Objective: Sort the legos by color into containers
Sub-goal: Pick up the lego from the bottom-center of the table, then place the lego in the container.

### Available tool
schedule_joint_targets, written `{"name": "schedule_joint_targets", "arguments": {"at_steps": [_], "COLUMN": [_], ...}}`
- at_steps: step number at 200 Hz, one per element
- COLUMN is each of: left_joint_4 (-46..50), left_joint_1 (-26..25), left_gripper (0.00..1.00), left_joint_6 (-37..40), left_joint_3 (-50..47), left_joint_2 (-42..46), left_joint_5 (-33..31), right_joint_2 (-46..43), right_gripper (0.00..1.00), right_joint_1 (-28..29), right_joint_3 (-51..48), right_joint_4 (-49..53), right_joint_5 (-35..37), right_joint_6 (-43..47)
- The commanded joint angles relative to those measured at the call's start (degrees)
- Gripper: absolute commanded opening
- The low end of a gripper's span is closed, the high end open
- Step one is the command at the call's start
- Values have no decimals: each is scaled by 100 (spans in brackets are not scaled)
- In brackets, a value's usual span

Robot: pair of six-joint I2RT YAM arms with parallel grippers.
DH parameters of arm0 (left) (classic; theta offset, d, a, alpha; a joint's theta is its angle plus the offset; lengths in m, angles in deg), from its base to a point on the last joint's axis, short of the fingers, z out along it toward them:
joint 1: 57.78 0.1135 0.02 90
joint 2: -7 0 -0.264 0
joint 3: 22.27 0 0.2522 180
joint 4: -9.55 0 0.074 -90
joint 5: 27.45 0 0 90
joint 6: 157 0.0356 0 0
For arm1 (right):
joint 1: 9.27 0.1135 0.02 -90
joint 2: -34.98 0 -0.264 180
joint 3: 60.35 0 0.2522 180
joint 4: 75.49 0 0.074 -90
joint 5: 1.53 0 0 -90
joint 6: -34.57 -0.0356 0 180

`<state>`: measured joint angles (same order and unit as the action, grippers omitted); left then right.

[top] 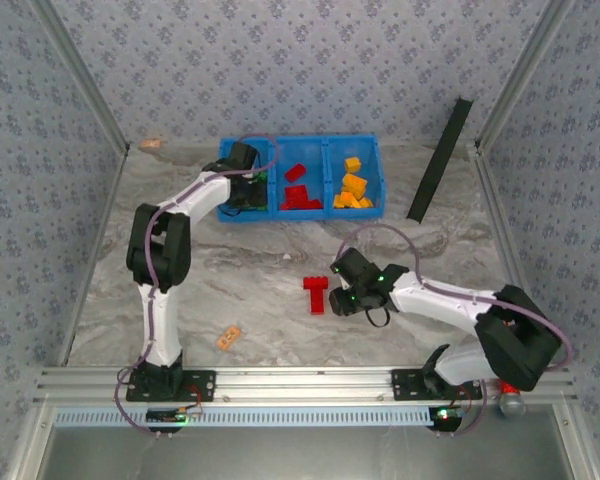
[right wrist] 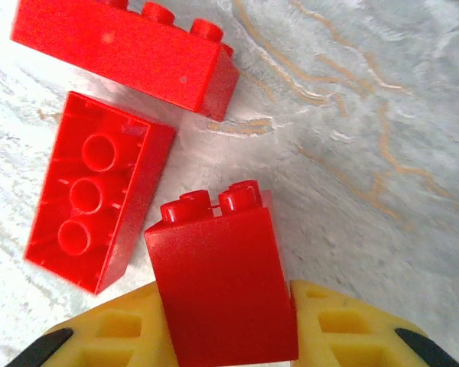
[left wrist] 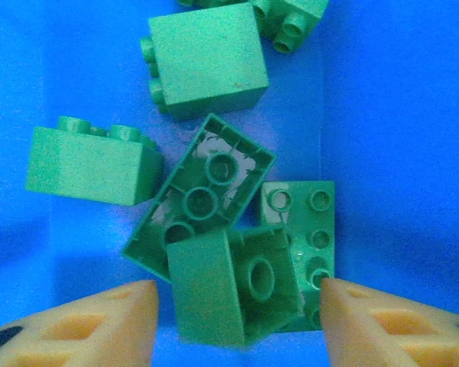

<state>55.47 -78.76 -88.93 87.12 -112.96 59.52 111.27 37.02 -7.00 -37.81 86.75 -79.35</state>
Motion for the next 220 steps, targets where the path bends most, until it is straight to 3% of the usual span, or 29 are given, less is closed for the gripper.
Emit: {"name": "schedule_joint_targets", "arguments": {"at_steps": [1,32,63,93,126,145,177,220], "left_joint_4": [66,208,272,630,1043,1529,2238,2871], "left_joint_1": [1,-3,-3,-20,-21,-66,-572,-1016], "left_gripper": [61,65,66,67,70,69,69,69], "left_joint_6": [88,229,352,454,322,299,-303,-1002], "left_joint_3": [136,142,-122,-509,-1639,-2133,-2702,-3355], "left_joint_2": [411,863,1690,2768,4398,5241,6574,7341], "left_joint_5": [6,-16,104,263,129,224,38,-7], "right_joint_2": [-485,-630,-53,1030,2607,3539,4839,5953], "right_gripper": [29,28,28,28,28,28,29,30], "right_joint_1": [14,-122,-412,-710,-873,-977,-1073,-1240], "right_joint_3": [449,1218,2270,3567,5114,6131,7765,8988], "right_joint_4": [677,1180,1156,640,438,591,1360,1808], "right_joint_5": [327,476,618,544,506,532,769,1094], "right_joint_6": [2,301,979,1606,2032,2156,2448,2533]}}
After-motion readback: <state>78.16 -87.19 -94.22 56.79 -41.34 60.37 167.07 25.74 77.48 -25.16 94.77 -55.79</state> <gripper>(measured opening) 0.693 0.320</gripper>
